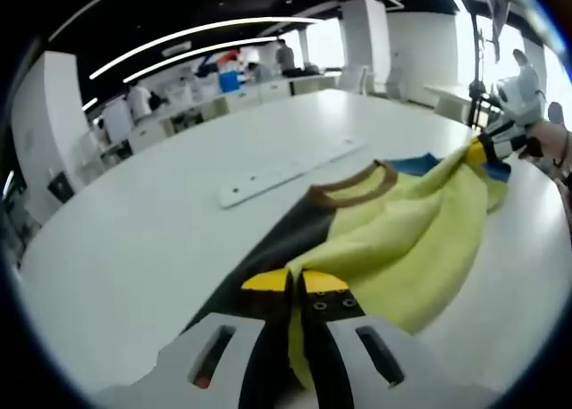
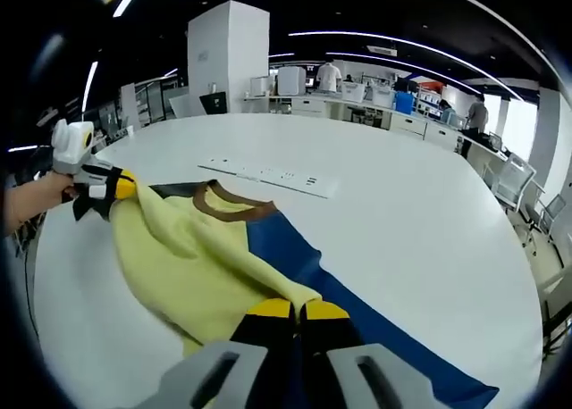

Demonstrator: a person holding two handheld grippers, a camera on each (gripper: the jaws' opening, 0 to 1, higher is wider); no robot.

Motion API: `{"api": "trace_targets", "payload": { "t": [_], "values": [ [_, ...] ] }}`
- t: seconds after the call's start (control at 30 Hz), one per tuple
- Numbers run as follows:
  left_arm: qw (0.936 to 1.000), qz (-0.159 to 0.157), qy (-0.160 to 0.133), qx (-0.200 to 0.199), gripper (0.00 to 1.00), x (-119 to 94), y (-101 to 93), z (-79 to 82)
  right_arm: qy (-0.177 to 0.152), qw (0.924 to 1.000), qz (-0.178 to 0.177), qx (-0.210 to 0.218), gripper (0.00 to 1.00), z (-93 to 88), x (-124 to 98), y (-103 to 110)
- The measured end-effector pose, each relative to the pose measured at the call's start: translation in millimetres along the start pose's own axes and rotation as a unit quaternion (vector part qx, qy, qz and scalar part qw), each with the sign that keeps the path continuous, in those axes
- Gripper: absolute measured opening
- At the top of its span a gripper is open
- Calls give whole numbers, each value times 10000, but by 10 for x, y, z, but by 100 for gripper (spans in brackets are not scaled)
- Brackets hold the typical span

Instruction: Fold the garment on the visible template until the final outline fits inside the template.

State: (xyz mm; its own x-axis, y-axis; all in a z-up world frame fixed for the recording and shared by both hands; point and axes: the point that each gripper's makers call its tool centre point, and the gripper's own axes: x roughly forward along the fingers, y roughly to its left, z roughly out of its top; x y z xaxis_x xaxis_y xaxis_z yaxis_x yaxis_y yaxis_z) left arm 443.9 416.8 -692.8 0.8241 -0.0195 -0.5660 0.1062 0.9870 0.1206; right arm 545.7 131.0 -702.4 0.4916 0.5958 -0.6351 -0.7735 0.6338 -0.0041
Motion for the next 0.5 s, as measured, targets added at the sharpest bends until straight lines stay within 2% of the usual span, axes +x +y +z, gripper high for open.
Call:
{"api": "trace_targets", "payload": {
  "t": [0.27, 0.37, 0.43, 0.5],
  "values": [
    [9996, 125, 207, 118, 1, 59, 1, -92, 160, 9998, -68, 64, 0, -79, 54, -18],
    [9995, 165, 252, 120, 3, 60, 12, -109, 160, 9994, -91, 283, 0, -87, 55, -25],
    [9993, 292, 237, 90, 9, 51, 55, -104, 106, 9987, -144, 475, 0, -64, 45, -49],
    [9988, 434, 216, 42, 22, 27, 118, -91, 66, 9972, -165, 726, 0, -37, 31, -61]
  ]
}}
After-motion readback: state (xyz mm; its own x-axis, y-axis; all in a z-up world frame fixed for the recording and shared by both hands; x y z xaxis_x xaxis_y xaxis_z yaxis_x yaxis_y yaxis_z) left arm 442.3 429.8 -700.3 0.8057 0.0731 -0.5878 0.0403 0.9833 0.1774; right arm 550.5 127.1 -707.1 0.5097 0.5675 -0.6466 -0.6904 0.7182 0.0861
